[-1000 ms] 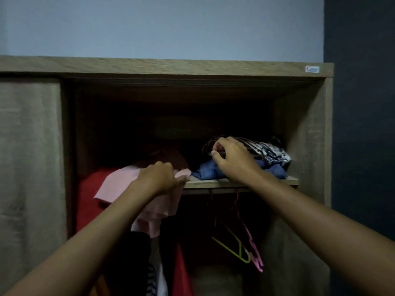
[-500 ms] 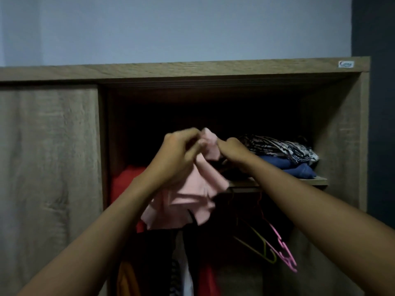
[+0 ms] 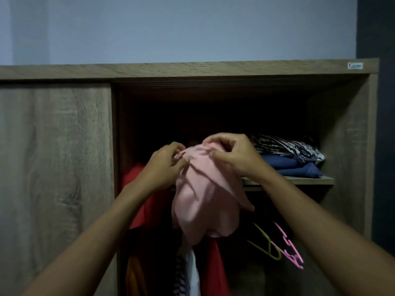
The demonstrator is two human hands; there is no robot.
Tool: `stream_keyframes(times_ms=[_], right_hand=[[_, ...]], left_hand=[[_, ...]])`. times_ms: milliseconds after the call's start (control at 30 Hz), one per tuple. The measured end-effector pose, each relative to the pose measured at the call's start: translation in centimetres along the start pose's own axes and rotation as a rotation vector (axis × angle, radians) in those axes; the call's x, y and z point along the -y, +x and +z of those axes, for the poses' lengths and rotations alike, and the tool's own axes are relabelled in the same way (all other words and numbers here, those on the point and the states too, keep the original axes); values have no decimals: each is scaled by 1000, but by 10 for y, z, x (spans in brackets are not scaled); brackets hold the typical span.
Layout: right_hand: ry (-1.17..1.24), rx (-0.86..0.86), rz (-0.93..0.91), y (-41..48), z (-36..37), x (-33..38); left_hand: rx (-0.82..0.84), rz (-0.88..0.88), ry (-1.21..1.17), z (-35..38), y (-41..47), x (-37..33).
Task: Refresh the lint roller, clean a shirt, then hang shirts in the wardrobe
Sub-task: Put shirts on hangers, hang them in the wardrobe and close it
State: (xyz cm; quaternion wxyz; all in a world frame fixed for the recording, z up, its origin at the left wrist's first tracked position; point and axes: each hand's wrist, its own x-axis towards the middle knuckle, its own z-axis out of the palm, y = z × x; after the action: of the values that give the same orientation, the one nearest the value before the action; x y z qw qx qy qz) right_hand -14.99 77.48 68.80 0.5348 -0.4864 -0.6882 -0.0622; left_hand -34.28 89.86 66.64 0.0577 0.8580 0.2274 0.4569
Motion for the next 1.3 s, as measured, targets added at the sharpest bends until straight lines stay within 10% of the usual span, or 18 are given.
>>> stream_keyframes(times_ms=[167, 300, 500, 700, 933, 1300], right_hand=[[26, 329, 78, -26, 6, -13], [27, 409, 301, -31, 3, -17], [-253, -49, 513, 1, -2, -16], [-738, 337, 545, 21, 28, -4], [-514, 232, 422, 9, 34, 3], [-94, 80, 185, -83, -9, 22]], left_hand=[[354, 37, 304, 19, 9, 11], [192, 226, 293, 28, 4, 0], [154, 513, 104, 24, -21, -10], [187, 637, 88, 34, -53, -15], [246, 559, -23, 7, -78, -32], [-131, 222, -142, -62, -83, -10]])
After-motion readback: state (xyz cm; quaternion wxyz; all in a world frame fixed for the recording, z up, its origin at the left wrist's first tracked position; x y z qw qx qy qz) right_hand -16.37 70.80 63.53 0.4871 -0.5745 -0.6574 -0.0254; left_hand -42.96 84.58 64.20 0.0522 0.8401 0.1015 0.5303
